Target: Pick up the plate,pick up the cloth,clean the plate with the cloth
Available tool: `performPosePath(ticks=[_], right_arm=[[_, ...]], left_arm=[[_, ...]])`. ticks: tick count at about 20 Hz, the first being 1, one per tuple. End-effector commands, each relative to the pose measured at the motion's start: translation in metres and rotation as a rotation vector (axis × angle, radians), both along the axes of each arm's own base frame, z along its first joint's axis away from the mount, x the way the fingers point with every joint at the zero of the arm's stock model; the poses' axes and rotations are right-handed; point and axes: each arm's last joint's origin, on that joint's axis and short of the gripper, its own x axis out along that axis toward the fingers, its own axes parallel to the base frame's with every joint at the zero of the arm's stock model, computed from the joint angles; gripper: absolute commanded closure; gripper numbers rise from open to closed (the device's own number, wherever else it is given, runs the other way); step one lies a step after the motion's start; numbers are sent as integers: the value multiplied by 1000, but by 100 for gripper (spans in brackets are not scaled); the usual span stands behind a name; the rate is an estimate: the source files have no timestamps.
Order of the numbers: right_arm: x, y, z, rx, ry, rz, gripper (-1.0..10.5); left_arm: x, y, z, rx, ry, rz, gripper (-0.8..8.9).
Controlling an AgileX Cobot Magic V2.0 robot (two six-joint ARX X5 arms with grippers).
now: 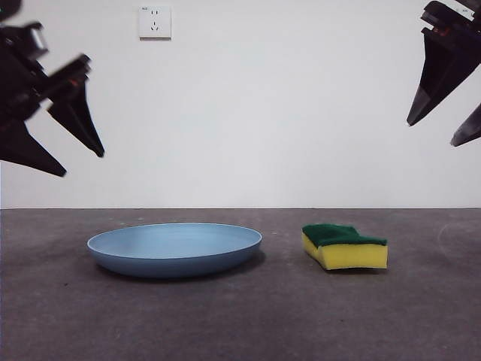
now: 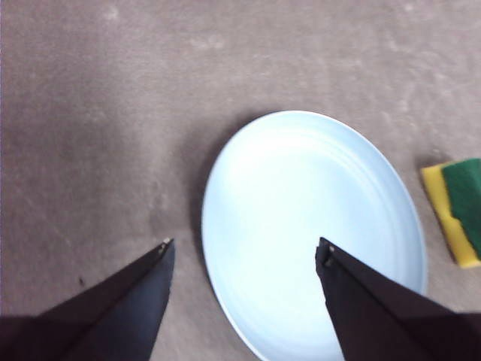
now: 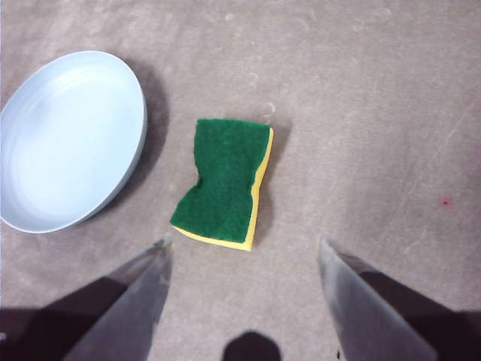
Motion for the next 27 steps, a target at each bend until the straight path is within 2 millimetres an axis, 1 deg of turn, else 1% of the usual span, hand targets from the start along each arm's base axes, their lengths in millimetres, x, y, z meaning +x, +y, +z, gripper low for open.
performPosePath(ticks=[1, 3, 5, 10, 13, 17, 22, 23, 24, 25, 26, 27], right_arm=[[1, 1, 2, 5, -10, 1, 626], [1, 1, 2, 5, -10, 1, 626], [1, 1, 2, 5, -10, 1, 626], [1, 1, 2, 5, -11, 1, 626], [1, 1, 2, 5, -13, 1, 627], [1, 1, 2, 7, -13, 0, 627], [1, 1, 2, 7, -12, -1, 627], [1, 1, 2, 7, -12, -1, 627], [1, 1, 2, 8, -12, -1, 627], [1, 1, 2, 7, -13, 0, 627], [1, 1, 2, 8, -13, 0, 627], [1, 1, 2, 8, -13, 0, 627]], left_arm=[[23, -3, -11, 21, 70, -6, 495], [38, -8, -21, 45, 114, -10, 495], [47, -14, -34, 51, 148, -23, 495], [53, -26, -65, 89, 239, -45, 500], [53, -33, -68, 117, 236, -49, 504], [52, -37, -72, 137, 248, -51, 504], [53, -41, -88, 149, 299, -63, 505], [52, -41, -89, 152, 306, -66, 534], [52, -43, -89, 156, 304, -75, 644], [52, -44, -89, 163, 296, -95, 779], [52, -45, -89, 171, 289, -111, 817], [51, -46, -89, 179, 283, -125, 821]])
